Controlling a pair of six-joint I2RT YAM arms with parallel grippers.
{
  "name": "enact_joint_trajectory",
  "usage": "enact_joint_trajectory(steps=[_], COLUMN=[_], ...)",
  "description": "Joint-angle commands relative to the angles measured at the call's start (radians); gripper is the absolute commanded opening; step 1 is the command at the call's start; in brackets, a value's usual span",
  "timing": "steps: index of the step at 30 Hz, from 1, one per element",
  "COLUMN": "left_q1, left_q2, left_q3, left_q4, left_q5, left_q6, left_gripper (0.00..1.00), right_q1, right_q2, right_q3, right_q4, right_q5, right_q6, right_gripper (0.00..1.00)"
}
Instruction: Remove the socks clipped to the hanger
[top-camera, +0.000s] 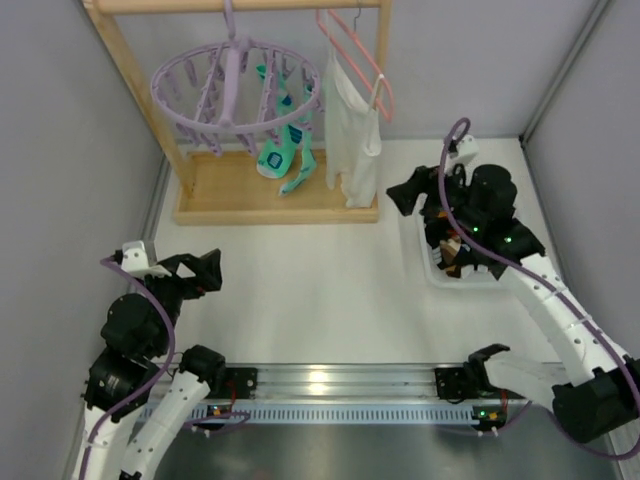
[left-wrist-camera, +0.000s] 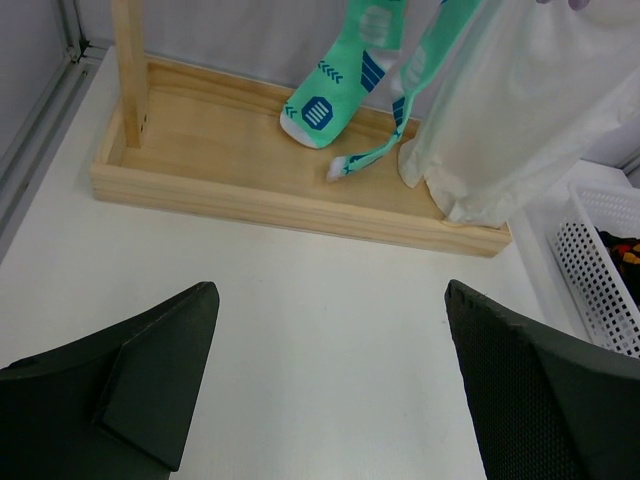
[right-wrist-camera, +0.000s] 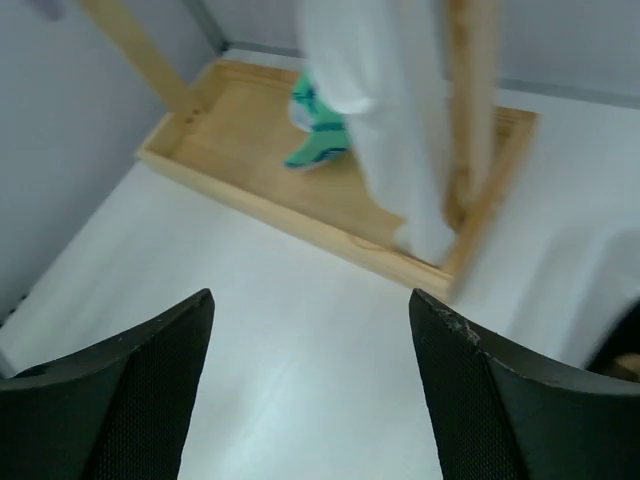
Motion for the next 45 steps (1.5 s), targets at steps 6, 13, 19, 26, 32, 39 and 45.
enact_joint_trajectory(steps=[6,13,19,26,32,39,45], left_q1=[0.004,0.004,0.004,0.004,0.002,0.001,0.001], left_q2=[-0.004,-0.008,-0.007,-0.015,-0.030,-0.038,-0.035], left_q3=[-0.011,-0.011,-0.011,-0.013,-0.013,-0.013,-0.013], left_q4=[0.030,0.028,0.031,0.031,0.031,0.033,0.033], left_q5=[-0.039,-0.039,-0.025,-0.013,-0.005,0.009,0.009], left_q6=[-0.013,-0.014,-0.014,-0.012,-0.012,-0.012,-0.014], left_gripper=[0.98,0.98,0.98,0.98,0.98,0.98,0.98], right_q1=[0.382,0.521,0.517,0.476,0.454,0.419,0.413], right_q2=[0.158,0.513,0.797,1.054,1.232,1.364,1.384], right_q3=[-0.066,0.051,0.254,0.490,0.691,0.842,0.828], right_q4=[0.596,0.796,0.833,0.829,0.817,0.811,0.886], right_q5=[0.111,0.474,0.651,0.685,0.720,0.759,0.771], right_q6=[0.088,0.079,0.039,0.006,-0.031,-0.047,-0.097], right_gripper=[0.70,0.69,0.70,0.72,0.72,0.68,0.37])
